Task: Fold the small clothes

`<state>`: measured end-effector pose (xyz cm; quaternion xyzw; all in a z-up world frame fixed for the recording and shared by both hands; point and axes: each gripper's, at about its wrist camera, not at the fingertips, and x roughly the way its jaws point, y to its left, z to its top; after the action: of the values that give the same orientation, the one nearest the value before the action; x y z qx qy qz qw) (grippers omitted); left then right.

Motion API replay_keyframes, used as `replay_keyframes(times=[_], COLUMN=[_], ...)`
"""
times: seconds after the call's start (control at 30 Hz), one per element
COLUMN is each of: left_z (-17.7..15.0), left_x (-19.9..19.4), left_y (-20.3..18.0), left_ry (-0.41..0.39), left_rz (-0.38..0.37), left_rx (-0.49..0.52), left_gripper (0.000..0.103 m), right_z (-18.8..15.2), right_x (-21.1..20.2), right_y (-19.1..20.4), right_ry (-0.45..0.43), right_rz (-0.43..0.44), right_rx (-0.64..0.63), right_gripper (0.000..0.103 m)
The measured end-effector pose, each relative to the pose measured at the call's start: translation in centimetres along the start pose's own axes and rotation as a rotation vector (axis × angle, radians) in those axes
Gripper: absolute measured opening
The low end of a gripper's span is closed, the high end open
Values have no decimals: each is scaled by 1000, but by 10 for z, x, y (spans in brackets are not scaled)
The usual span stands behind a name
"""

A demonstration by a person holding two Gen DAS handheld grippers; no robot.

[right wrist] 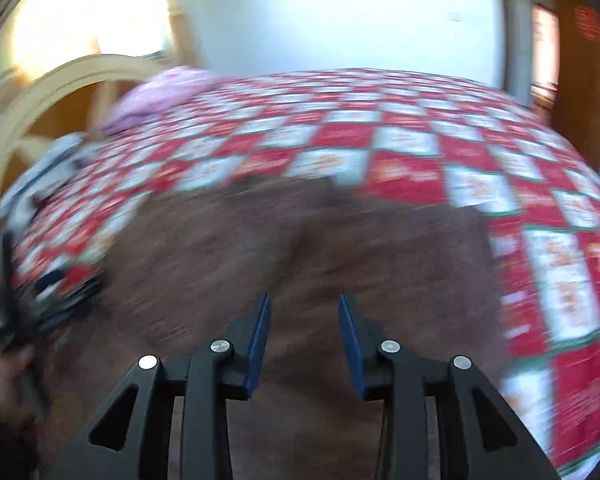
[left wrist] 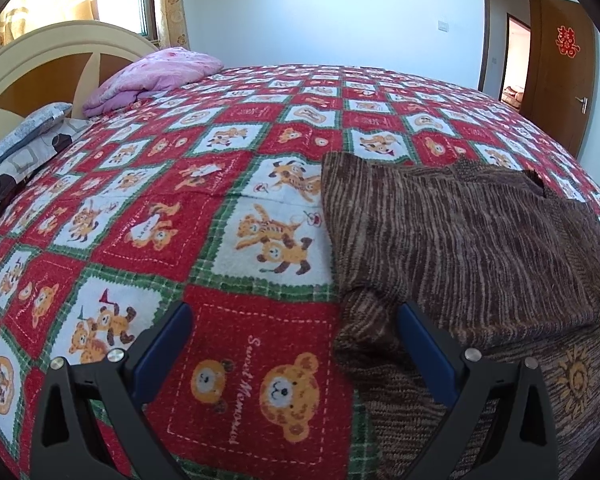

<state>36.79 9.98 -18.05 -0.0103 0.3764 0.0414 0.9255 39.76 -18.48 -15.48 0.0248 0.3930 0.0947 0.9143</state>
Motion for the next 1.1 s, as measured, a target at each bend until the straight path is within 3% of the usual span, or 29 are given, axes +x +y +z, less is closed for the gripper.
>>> replay_keyframes(times=[0.07,0.17,0.2,0.23,0.3,0.4,0.53,0.6,0.7,0.8,1.0,1.1], left_z=[0,0,0,0,0,1,1,1,1,1,2,2], left_x=[2,3,3,3,3,4,4,4,4,4,4,3], left_y=[2,3,2,2,2,3,3,3,3,3,2,2], left_ry=[11,12,12,13,14,18,19,18,18,19,21,23], left_rz=[-16,-23,-23,-23,-24,-29,-27,-29,-30,-30,-20,-7], left_rx=[-10,-16,-16,-15,-16,-19,-18,-20,-21,-21,-18,-15], left_gripper=[103,103,103,103,103,103,103,103,103,103,103,103], right_z=[17,27,26,26,26,28,28,19,-5,-40,-56,-62], right_x=[17,47,51,52,56,57,30,5,-14,-9,-22,-28], right_y=[-37,-82,-86,-88,-89,-115,-114,-99,-66,-53,-88,-91], right_ry=[63,145,145,134,129,138,100,52,69,165,147,132], right_rz=[-123,-214,-216,-220,-289,-256,-265,-198,-74,-96,-155,-124], right_rx=[57,94,79,49,-11,73,87,74,-31,-106,-11,10], right_gripper=[36,36,34,20,17,17,18,18,18,18,18,18])
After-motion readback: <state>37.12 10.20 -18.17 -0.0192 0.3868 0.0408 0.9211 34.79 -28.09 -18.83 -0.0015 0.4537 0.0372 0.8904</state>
